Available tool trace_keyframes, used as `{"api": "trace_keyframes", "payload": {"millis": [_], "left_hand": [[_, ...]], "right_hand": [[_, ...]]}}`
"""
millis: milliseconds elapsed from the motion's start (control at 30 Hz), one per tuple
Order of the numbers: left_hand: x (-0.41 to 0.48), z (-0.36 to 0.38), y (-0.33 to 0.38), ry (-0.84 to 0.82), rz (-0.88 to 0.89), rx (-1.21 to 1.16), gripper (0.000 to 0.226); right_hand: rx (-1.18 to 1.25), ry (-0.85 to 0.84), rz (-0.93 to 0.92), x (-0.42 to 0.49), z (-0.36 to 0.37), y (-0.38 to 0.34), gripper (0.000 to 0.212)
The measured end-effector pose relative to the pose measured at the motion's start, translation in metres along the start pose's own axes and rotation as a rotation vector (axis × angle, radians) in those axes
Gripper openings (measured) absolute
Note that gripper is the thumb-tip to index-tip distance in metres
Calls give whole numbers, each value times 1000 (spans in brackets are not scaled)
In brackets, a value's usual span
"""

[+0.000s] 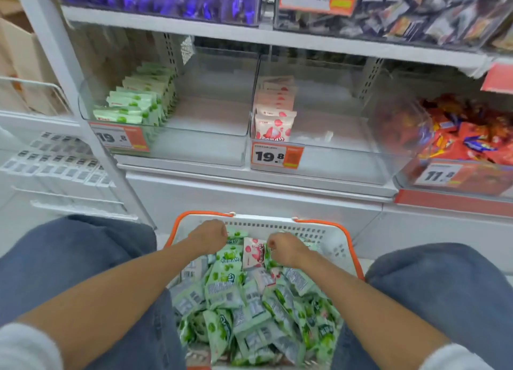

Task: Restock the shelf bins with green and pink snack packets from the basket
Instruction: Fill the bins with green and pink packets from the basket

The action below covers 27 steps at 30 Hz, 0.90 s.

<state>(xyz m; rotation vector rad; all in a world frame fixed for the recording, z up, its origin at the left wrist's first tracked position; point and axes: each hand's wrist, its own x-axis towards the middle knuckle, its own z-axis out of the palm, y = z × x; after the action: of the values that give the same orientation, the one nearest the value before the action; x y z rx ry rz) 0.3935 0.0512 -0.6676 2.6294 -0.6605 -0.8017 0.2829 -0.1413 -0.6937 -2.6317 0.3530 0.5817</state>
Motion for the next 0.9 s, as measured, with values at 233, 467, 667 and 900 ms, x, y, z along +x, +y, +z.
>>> {"api": "trace_keyframes", "payload": {"millis": [233,467,667,900], "left_hand": [[21,26,-29,-4,-105,-93,25],[17,40,-32,-70,-119,-115,14],[13,32,-20,-104,-85,-178,26],[-9,-26,34,56,208,-306,53]], "right_hand": [[-70,-122,-48,58,39,-15,43],[-111,12,-65,88,64,-12,45],[17,49,-92,67,25,-11,26],[253,323,-299,-1,-85,-34,8]]}}
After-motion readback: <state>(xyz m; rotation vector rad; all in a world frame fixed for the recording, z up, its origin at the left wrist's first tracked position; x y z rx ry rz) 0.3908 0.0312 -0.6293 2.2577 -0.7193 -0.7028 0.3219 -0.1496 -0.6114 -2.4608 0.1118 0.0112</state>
